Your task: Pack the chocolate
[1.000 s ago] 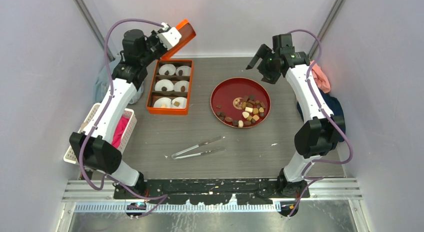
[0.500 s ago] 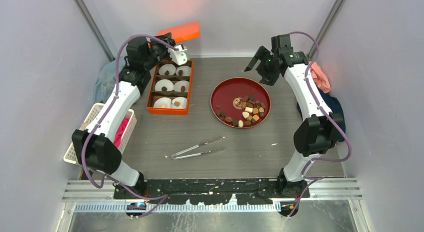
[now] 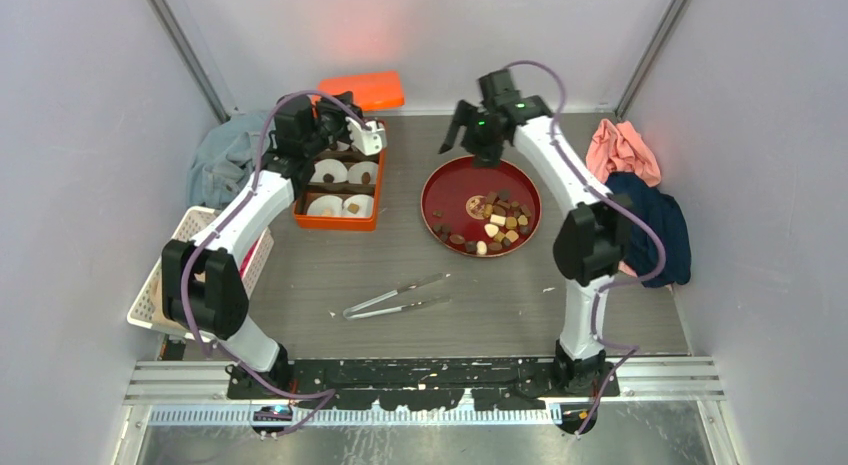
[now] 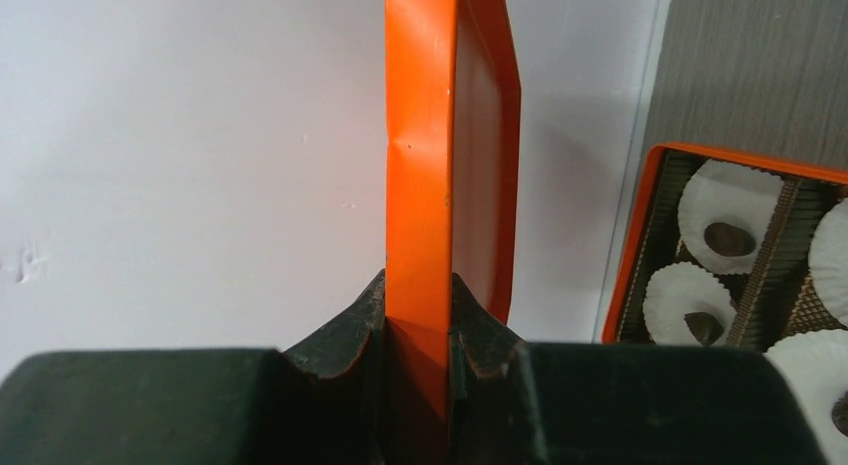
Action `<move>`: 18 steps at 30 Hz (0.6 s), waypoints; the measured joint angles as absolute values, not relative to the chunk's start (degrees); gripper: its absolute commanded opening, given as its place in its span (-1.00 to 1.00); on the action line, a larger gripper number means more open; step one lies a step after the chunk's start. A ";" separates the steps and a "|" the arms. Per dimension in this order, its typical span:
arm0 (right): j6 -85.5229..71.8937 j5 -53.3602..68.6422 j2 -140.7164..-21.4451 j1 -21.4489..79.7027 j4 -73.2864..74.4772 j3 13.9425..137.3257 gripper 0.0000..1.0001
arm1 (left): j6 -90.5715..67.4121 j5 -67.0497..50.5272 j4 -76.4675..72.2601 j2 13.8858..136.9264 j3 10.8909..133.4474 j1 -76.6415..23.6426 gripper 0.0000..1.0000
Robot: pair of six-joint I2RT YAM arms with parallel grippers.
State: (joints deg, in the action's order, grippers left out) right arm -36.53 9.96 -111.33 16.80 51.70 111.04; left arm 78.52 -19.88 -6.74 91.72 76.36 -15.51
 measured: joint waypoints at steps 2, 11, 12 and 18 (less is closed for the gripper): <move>-36.25 9.69 -115.42 21.34 51.29 114.02 0.56 | 78.54 -19.35 -7.92 91.72 76.23 -15.51 -1.00; -36.34 8.16 -129.91 32.23 49.98 121.64 0.51 | 78.74 -16.34 -10.92 89.56 74.67 -14.74 -1.00; -36.56 7.90 -130.91 32.71 49.60 122.06 0.51 | 78.70 -15.97 -10.96 89.27 74.67 -14.63 -1.00; -38.74 5.50 -135.70 34.94 46.17 125.45 0.54 | 78.46 -14.50 -11.44 88.14 74.67 -14.13 -1.00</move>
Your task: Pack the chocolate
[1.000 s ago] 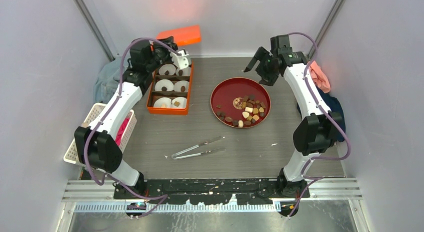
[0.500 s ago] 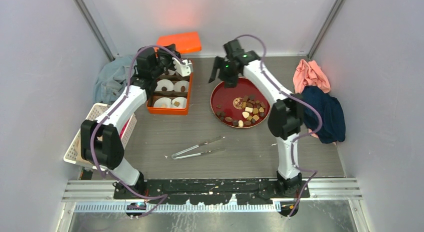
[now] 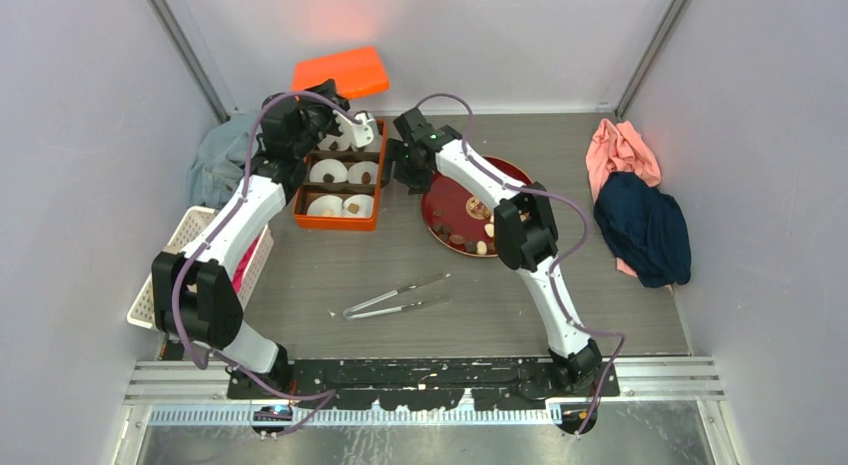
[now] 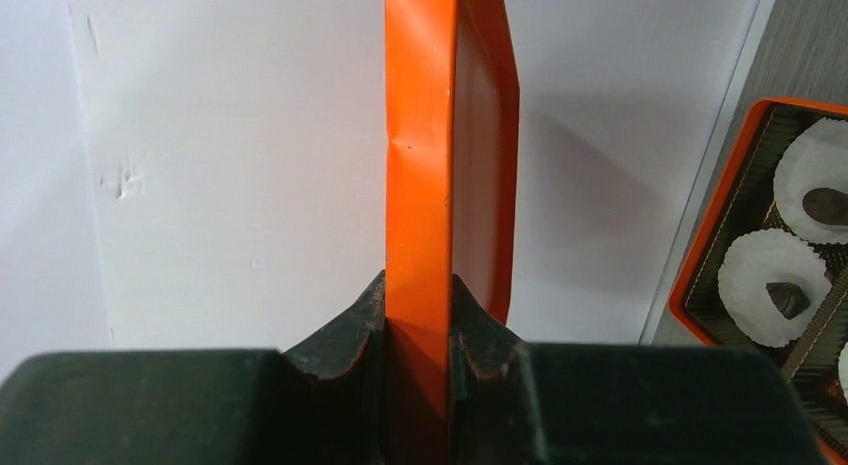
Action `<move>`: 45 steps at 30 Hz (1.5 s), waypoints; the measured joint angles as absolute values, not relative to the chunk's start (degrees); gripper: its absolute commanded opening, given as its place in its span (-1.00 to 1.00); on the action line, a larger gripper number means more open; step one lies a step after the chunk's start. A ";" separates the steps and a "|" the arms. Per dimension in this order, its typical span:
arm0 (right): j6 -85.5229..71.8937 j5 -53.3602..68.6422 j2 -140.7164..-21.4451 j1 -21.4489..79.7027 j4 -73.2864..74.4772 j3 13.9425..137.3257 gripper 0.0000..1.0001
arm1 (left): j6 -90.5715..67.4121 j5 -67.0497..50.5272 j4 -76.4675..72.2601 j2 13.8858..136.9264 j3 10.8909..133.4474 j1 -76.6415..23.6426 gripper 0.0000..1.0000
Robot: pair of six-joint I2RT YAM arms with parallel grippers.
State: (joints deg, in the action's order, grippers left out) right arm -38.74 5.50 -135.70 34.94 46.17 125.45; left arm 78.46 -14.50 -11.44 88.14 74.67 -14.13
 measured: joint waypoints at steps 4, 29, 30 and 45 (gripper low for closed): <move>-40.18 3.49 -138.10 36.21 43.68 127.37 0.54 | 77.95 -14.39 -11.57 88.14 74.67 -13.76 -1.00; -42.81 -1.89 -140.99 40.34 36.01 124.14 -0.55 | 73.87 -16.14 -11.79 87.81 74.63 -11.00 -1.00; -42.57 -2.31 -140.66 40.32 36.14 123.76 -0.58 | 73.78 -16.23 -11.79 87.81 74.63 -11.00 -1.00; -36.03 -4.45 -132.64 38.68 38.57 112.71 0.11 | 72.20 -18.85 -13.04 87.09 69.38 -11.00 -1.00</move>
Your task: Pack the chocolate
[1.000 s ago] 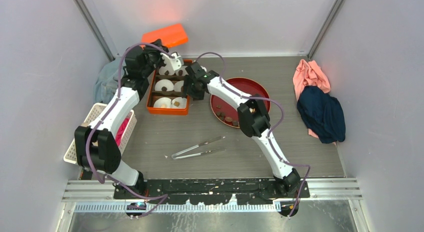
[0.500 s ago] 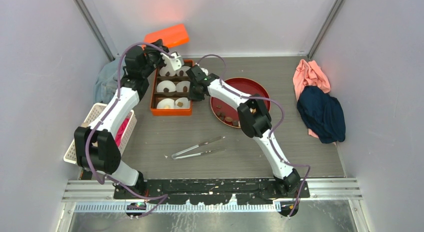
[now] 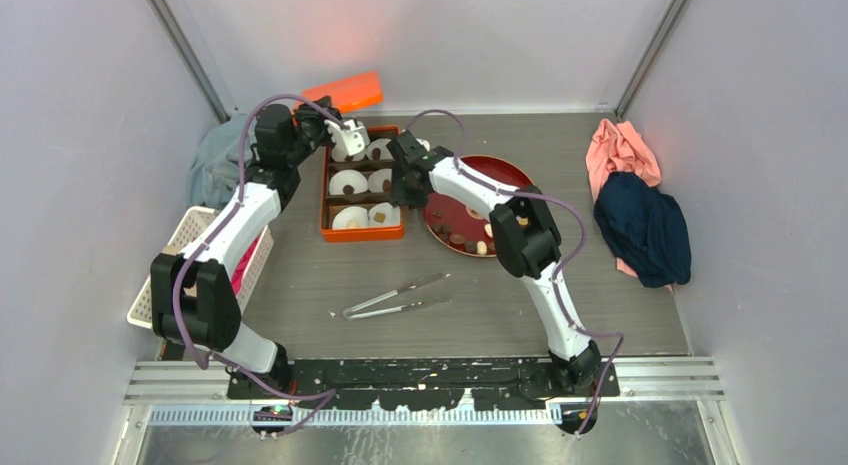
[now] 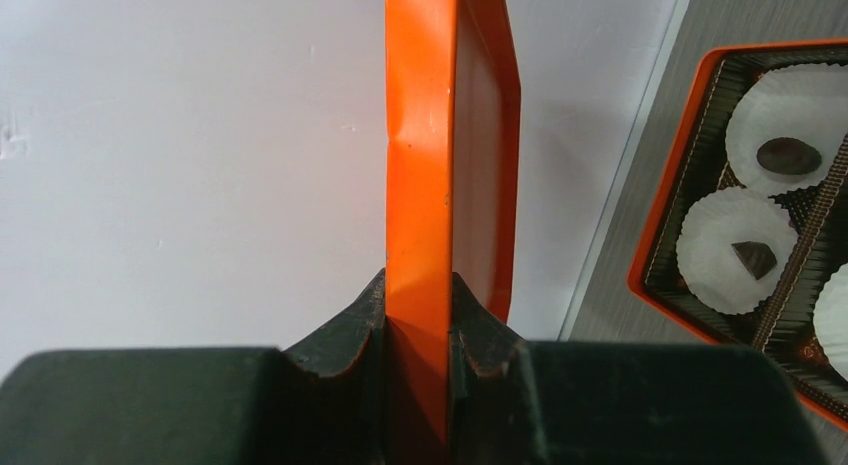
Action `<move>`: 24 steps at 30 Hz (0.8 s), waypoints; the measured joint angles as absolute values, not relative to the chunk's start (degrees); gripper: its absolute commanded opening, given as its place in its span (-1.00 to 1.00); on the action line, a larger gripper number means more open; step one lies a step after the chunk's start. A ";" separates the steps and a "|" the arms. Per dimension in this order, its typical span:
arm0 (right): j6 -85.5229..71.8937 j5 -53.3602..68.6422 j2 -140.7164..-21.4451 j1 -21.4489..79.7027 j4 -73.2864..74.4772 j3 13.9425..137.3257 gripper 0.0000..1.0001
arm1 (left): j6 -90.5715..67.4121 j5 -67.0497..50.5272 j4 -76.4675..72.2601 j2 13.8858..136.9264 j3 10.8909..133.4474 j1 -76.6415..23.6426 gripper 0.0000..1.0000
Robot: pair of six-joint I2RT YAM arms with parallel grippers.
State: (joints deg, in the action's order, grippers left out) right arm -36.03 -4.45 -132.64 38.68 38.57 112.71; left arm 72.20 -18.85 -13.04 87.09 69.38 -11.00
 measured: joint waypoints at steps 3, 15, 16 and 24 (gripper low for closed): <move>-35.18 -3.75 -130.98 38.04 38.68 112.05 0.24 | 72.16 -19.35 -13.06 87.09 69.08 -11.00 -1.00; -47.55 14.31 -114.80 23.09 31.53 110.93 0.39 | 72.58 -21.80 -13.50 87.07 69.08 -11.20 -1.00; -51.77 16.80 -114.39 20.71 29.15 110.93 0.43 | 72.53 -22.24 -13.52 87.05 69.08 -11.25 -1.00; -85.34 28.38 -122.37 14.15 10.52 116.88 0.64 | 72.95 -23.79 -14.22 85.84 68.18 -12.80 -1.00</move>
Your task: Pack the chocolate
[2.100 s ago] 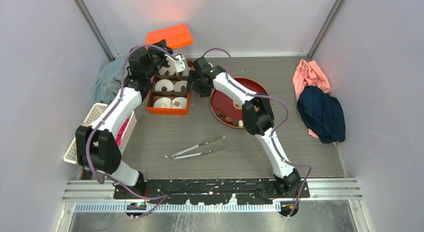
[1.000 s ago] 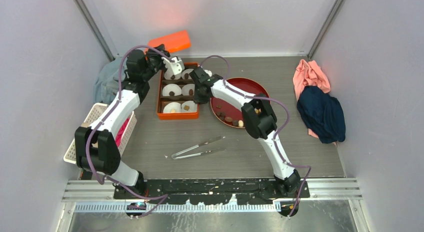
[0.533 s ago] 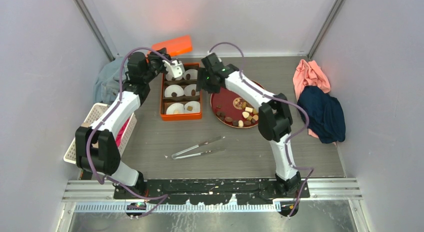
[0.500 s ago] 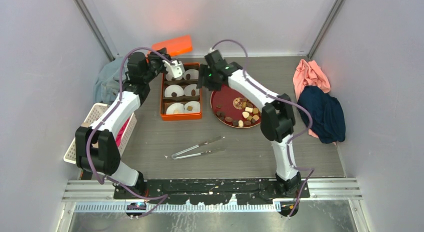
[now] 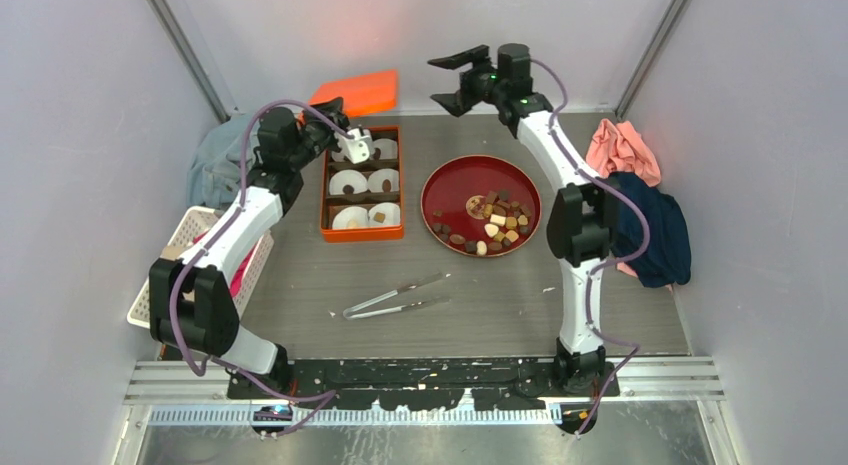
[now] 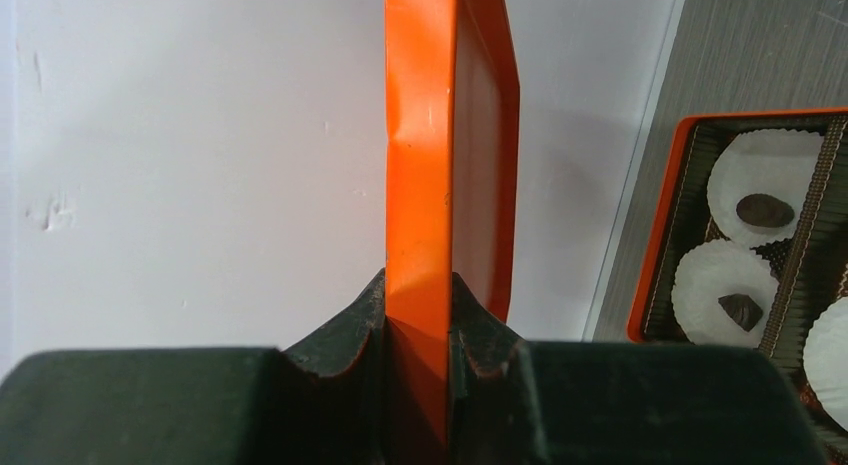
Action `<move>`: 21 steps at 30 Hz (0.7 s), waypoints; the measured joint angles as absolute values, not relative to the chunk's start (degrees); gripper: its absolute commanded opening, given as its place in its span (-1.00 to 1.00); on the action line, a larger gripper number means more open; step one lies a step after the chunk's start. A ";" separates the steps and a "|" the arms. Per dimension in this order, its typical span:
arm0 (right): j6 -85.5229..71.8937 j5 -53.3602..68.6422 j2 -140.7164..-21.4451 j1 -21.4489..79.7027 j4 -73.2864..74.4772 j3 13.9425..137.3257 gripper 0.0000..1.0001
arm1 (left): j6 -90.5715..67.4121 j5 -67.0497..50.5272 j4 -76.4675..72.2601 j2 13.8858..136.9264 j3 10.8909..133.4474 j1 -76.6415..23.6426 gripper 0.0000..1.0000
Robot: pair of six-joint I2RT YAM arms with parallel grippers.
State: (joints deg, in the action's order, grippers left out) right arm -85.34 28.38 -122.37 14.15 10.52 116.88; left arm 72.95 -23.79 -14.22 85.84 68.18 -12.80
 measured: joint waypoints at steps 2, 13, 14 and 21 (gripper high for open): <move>-90.83 30.13 -125.84 15.90 8.43 120.09 0.66 | 73.34 -23.99 -14.35 85.27 67.70 -13.28 -1.00; -104.88 34.28 -133.19 21.52 5.21 125.36 0.56 | 74.63 -24.32 -14.35 84.07 66.70 -14.70 -1.00; -105.32 34.39 -133.27 21.52 4.91 125.40 0.45 | 74.78 -24.29 -14.33 84.07 66.57 -14.87 -1.00; -108.01 35.38 -134.41 21.52 1.32 126.78 -0.17 | 75.72 -24.03 -14.48 84.07 66.11 -15.38 -1.00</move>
State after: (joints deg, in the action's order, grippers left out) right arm -108.01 35.38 -134.41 21.52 1.32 126.78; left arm 75.72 -24.03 -14.48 84.07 66.11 -15.38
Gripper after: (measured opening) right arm 0.519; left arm 0.198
